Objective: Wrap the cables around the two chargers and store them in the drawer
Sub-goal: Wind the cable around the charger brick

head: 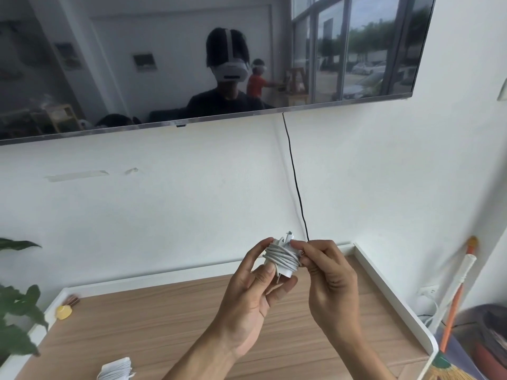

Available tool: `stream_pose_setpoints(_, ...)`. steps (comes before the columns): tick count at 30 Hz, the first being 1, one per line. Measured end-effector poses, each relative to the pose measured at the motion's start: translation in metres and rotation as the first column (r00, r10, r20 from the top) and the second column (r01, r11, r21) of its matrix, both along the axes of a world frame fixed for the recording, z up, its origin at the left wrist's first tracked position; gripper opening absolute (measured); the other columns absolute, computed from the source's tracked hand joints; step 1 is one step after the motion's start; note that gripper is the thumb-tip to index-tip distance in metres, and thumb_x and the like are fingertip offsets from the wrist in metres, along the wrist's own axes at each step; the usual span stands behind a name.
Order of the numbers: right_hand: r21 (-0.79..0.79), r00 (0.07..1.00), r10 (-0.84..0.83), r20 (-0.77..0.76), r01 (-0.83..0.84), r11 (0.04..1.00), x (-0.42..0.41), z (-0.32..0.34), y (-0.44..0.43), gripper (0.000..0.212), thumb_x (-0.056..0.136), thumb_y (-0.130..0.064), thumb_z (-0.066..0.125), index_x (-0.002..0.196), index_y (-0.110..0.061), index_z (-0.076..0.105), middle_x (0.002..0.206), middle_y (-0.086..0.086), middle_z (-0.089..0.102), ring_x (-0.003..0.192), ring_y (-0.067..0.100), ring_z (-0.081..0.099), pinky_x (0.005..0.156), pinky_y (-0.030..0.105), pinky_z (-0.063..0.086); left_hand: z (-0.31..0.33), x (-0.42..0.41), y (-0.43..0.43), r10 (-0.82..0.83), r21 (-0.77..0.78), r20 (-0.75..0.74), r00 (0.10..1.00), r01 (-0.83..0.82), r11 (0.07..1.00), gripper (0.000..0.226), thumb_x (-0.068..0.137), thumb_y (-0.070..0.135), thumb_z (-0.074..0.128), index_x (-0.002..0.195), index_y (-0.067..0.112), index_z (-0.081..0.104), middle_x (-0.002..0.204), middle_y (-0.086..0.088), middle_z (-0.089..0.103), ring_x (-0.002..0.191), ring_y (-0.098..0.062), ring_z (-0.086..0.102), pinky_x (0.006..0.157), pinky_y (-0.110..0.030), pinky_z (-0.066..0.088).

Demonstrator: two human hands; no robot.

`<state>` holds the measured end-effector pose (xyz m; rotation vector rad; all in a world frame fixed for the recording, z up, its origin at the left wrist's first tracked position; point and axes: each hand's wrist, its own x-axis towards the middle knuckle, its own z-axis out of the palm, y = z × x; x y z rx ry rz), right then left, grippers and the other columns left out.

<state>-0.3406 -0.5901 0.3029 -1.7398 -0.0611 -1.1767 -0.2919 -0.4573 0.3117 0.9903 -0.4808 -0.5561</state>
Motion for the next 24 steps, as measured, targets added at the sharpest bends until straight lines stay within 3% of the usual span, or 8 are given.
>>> stream_pose_setpoints(2, -0.013, 1.0, 0.007, -0.02, -0.008, 1.0, 0.0, 0.003, -0.001, 0.037, 0.089, 0.003, 0.053, 0.109, -0.023, 0.07, 0.088, -0.006, 0.064, 0.083, 0.012, 0.065, 0.074, 0.017, 0.049, 0.0, 0.0, 0.0, 0.006, -0.012, -0.016, 1.0, -0.006, 1.0, 0.041, 0.085, 0.014, 0.057, 0.127, 0.016, 0.058, 0.111, -0.012, 0.069, 0.096, -0.019, 0.067, 0.086, -0.033, 0.056)
stream_pose_setpoints(6, 0.222, 0.995, 0.063, -0.072, -0.045, 0.974, 0.0, 0.006, 0.0, 0.026, 0.085, -0.005, 0.067, 0.091, -0.031, 0.065, 0.081, -0.006, 0.07, 0.079, 0.013, 0.068, 0.075, 0.03, 0.054, 0.003, 0.003, 0.002, 0.042, -0.014, -0.005, 0.999, -0.042, 0.999, 0.042, 0.086, 0.014, 0.057, 0.128, 0.017, 0.057, 0.112, -0.012, 0.07, 0.102, -0.021, 0.067, 0.088, -0.034, 0.055)
stream_pose_setpoints(8, 0.195, 0.998, 0.03, -0.057, -0.018, 0.981, 0.0, 0.006, 0.001, 0.02, 0.083, -0.006, 0.069, 0.084, -0.027, 0.069, 0.08, -0.008, 0.073, 0.08, 0.012, 0.07, 0.075, 0.03, 0.055, 0.004, 0.005, 0.001, 0.064, -0.019, -0.019, 0.998, -0.065, 0.998, 0.041, 0.086, 0.014, 0.058, 0.127, 0.017, 0.057, 0.113, -0.015, 0.069, 0.105, -0.023, 0.066, 0.087, -0.033, 0.055)
stream_pose_setpoints(11, 0.138, 0.999, 0.016, -0.038, -0.01, 0.99, 0.006, 0.002, 0.004, 0.016, 0.084, -0.009, 0.068, 0.09, -0.023, 0.074, 0.086, -0.008, 0.074, 0.083, 0.013, 0.071, 0.074, 0.027, 0.055, 0.001, 0.007, -0.002, 0.074, -0.046, -0.06, 0.995, -0.076, 0.996, 0.036, 0.091, 0.013, 0.061, 0.127, 0.016, 0.058, 0.115, -0.019, 0.067, 0.108, -0.025, 0.064, 0.085, -0.03, 0.055)
stream_pose_setpoints(17, -0.004, 0.998, -0.016, -0.056, 0.015, 1.0, 0.021, -0.014, 0.001, 0.02, 0.084, -0.006, 0.067, 0.101, -0.015, 0.075, 0.097, -0.009, 0.071, 0.091, 0.005, 0.069, 0.077, 0.015, 0.052, -0.008, 0.016, -0.008, 0.141, -0.07, -0.159, 0.977, -0.154, 0.986, 0.047, 0.084, 0.011, 0.06, 0.131, 0.011, 0.055, 0.118, -0.019, 0.067, 0.101, -0.025, 0.059, 0.078, -0.026, 0.057)
stream_pose_setpoints(24, -0.028, 0.994, -0.027, -0.109, 0.024, 0.999, 0.041, -0.023, -0.005, 0.021, 0.087, -0.005, 0.066, 0.104, -0.016, 0.074, 0.097, -0.008, 0.071, 0.089, 0.003, 0.068, 0.075, 0.013, 0.05, -0.015, 0.031, -0.014, 0.247, -0.004, -0.127, 0.961, -0.25, 0.968, 0.046, 0.082, 0.015, 0.063, 0.128, 0.014, 0.057, 0.105, -0.021, 0.061, 0.095, -0.027, 0.058, 0.079, -0.029, 0.057)
